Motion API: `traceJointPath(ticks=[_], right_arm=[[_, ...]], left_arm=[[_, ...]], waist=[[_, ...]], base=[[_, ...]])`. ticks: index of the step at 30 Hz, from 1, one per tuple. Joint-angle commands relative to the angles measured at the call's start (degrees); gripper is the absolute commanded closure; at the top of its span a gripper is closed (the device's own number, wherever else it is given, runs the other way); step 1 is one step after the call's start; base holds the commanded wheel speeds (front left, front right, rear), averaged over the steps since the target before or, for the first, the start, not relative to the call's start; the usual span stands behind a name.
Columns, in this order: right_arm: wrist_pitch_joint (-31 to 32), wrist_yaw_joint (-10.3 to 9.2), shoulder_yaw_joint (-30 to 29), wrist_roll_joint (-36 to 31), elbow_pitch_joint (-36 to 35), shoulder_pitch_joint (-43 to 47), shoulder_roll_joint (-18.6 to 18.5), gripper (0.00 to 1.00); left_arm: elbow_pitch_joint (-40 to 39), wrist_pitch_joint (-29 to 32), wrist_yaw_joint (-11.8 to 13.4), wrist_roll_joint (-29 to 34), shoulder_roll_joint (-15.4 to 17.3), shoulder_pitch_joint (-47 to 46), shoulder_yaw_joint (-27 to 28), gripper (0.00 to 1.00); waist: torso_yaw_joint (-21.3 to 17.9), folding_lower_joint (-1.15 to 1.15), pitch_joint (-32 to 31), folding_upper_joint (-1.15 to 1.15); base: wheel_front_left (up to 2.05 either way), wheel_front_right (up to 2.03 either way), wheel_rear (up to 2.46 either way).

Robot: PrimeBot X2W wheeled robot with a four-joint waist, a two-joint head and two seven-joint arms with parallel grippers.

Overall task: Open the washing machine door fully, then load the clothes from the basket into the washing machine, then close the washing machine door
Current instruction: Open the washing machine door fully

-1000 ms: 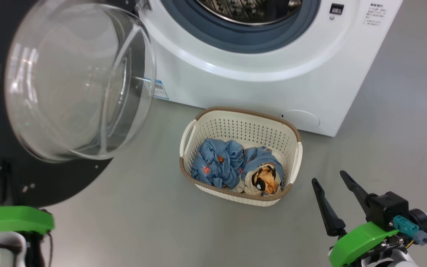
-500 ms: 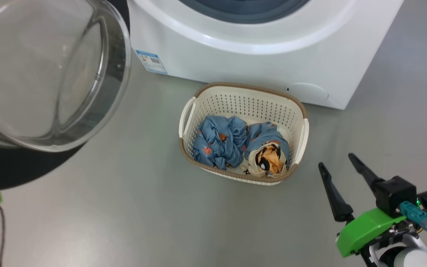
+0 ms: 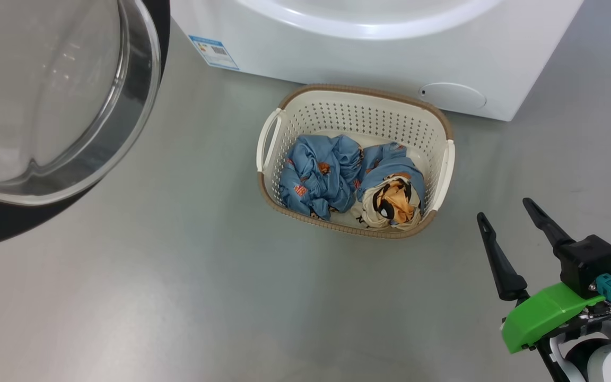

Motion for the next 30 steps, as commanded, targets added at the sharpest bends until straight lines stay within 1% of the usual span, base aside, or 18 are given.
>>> traceJointPath(ticks=[1,10,14,21,23,30], right_arm=[[0.4,0.09,1.4,-0.5,-2.2,-1.0,0.0,0.0],[0.8,0.09,0.9,-0.5,-2.7,-1.0,-0.2,0.0],[0.6,0.09,0.7,-0.4,-2.5,-1.0,0.1,0.0],[-0.6,0.09,0.7,0.0,-1.1,-1.2,1.0,0.0],[-1.6,0.09,0.6,0.4,0.0,-1.1,1.5,0.0],[-4.1,0.09,0.5,1.7,3.1,-0.9,2.8,0.0]], left_arm=[[-0.8,-0.3,0.1,1.0,4.0,-1.6,2.7,1.0],[-1.2,-0.3,0.0,2.6,2.6,-1.8,5.2,1.0],[-2.0,-0.3,-0.1,3.3,1.9,-1.3,5.5,1.0],[-4.6,-0.3,-0.7,4.6,0.5,0.7,5.0,1.0],[-6.3,-0.3,-1.0,4.8,-0.5,2.0,4.6,1.0],[-11.7,1.0,-1.4,6.4,-2.5,6.7,1.4,1.0]], waist=[[0.2,0.0,0.7,0.0],[0.3,0.0,1.0,0.0],[0.4,0.0,0.5,0.0],[0.2,0.0,-1.6,0.0],[0.0,0.0,-3.1,0.0],[-1.2,0.0,-7.6,0.0]], base=[[0.0,0.0,0.0],[0.0,0.0,0.0],[0.0,0.0,0.0],[0.0,0.0,0.0],[0.0,0.0,0.0],[0.0,0.0,0.0]])
